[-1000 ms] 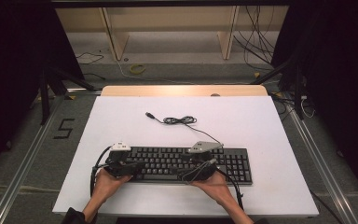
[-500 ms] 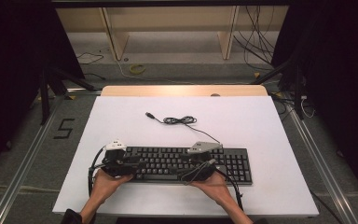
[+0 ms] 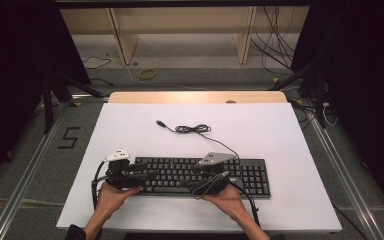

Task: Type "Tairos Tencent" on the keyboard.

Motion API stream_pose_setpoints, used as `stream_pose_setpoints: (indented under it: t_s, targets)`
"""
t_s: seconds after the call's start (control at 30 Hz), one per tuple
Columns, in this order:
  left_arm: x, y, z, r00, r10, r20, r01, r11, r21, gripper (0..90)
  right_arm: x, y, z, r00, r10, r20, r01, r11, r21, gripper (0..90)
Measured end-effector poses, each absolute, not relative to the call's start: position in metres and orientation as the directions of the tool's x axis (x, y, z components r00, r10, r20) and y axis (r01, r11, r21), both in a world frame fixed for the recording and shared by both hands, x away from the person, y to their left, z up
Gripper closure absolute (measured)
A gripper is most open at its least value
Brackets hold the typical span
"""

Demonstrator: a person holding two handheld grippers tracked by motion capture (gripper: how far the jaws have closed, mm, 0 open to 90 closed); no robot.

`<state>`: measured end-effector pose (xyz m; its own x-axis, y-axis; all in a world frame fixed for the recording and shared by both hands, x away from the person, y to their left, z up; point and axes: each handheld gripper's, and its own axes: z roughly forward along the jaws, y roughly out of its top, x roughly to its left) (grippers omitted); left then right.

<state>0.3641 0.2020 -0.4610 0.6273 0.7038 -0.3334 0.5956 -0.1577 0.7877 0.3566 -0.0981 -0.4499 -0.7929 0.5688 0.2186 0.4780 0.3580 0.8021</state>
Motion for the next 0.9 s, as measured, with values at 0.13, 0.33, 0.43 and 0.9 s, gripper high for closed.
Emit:
stream_pose_setpoints:
  t_s: [0.13, 0.33, 0.43, 0.9]
  targets:
    - [0.363, 0.204, -0.46, 0.622, 0.706, -0.338, 0.596, -0.147, 0.789, 35.9, 0.356, -0.096, -0.45, -0.795, 0.563, 0.224, 0.481, 0.36, 0.799, 35.1]
    - [0.36, 0.206, -0.458, 0.619, 0.71, -0.335, 0.592, -0.143, 0.793, 32.1, 0.356, -0.093, -0.451, -0.8, 0.557, 0.223, 0.477, 0.365, 0.8, 35.2]
    - [0.359, 0.207, -0.458, 0.616, 0.714, -0.333, 0.591, -0.14, 0.794, 31.5, 0.356, -0.091, -0.452, -0.801, 0.555, 0.225, 0.478, 0.368, 0.798, 36.4]
    - [0.354, 0.211, -0.455, 0.615, 0.716, -0.329, 0.58, -0.129, 0.804, 28.9, 0.353, -0.082, -0.458, -0.827, 0.521, 0.213, 0.458, 0.403, 0.793, 57.5]
